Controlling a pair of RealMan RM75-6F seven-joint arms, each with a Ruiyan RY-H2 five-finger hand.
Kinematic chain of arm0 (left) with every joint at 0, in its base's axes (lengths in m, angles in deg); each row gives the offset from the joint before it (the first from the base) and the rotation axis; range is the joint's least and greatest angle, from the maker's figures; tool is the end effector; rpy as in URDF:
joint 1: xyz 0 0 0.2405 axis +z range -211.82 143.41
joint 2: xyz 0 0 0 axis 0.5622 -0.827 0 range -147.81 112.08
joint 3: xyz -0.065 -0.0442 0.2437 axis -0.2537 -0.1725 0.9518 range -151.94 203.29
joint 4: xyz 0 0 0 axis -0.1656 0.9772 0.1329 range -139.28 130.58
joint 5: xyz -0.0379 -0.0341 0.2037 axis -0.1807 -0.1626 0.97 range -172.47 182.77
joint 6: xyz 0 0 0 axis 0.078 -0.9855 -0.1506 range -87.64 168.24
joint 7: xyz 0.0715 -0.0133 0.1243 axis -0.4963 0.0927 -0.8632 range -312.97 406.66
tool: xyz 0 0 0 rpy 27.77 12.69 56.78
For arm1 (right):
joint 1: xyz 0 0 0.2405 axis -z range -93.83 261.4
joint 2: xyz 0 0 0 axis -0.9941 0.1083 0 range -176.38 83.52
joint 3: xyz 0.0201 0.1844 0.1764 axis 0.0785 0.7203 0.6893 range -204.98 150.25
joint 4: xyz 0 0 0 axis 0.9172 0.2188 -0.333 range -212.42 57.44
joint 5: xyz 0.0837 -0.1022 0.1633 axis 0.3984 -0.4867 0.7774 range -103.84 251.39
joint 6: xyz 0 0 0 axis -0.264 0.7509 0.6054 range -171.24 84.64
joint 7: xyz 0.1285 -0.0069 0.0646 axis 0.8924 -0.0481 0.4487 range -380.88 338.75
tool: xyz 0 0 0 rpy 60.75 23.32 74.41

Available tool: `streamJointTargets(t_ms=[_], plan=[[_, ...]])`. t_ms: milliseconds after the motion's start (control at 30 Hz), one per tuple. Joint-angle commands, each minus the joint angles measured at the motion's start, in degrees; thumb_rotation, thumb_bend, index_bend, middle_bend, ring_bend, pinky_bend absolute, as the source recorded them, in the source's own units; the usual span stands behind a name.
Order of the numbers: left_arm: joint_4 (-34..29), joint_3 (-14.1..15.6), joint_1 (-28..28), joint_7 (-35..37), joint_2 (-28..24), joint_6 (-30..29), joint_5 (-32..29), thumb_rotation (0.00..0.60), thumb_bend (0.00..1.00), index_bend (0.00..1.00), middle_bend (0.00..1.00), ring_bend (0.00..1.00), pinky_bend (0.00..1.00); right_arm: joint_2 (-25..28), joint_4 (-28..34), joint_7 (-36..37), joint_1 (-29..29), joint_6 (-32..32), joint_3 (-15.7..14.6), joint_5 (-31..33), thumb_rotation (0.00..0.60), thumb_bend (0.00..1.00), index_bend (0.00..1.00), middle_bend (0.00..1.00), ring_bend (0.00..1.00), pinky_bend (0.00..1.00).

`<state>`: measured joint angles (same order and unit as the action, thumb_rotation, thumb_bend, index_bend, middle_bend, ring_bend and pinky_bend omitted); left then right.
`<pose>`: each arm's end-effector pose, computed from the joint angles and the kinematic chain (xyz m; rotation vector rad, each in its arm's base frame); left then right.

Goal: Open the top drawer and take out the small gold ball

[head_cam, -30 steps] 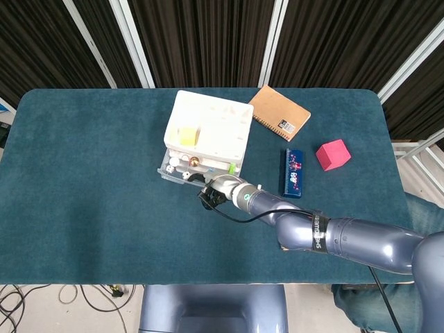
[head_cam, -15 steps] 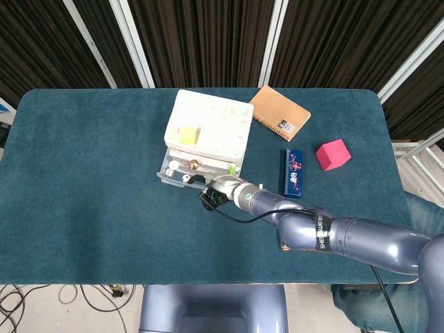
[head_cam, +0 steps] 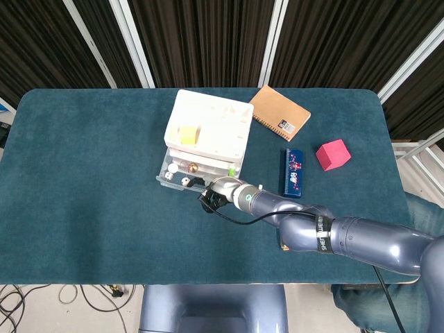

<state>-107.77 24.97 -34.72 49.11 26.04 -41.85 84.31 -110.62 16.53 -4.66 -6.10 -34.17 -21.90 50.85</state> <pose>-0.3216 0.1458 0.2474 -1.3014 -0.9569 -0.6536 0.0417 -0.3797 0.0350 2.0984 -1.8191 0.6646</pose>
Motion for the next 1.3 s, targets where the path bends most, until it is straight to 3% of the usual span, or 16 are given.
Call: streamJointTargets(t_ms=[33,933,1133,1300], plan=[[0.0,0.0,0.0,0.0,0.0,0.0,0.0,0.6,0.23,0.13,0.0,0.0,0.0,0.1,0.1,0.4,-0.1,-0.3,-0.1,-0.5,0.6,0.75,0.16,0.75,0.88,0.93],[-0.1,0.0,0.0,-0.2,0.0,0.0,0.0,0.6,0.23,0.13,0.0,0.0,0.0,0.7,-0.3,5.9,0.2,-3.5,0.4,-7.5,0.6,0.75,0.16,0.74,0.87,0.93],[-0.3,0.1,-0.1,-0.2,-0.2,0.2,0.0,0.6,0.23,0.13,0.0,0.0,0.0,0.9,0.0,7.0,0.4,-1.1,0.3,-7.9,0.6,0.69,0.16,0.74,0.87,0.93],[-0.3,0.0,0.0,-0.1,-0.2,0.1,0.0,0.6,0.23,0.13,0.0,0.0,0.0,1.4,1.1,7.1,0.1,2.9,-0.8,-7.8,0.6,0.58,0.16,0.74,0.87,0.93]])
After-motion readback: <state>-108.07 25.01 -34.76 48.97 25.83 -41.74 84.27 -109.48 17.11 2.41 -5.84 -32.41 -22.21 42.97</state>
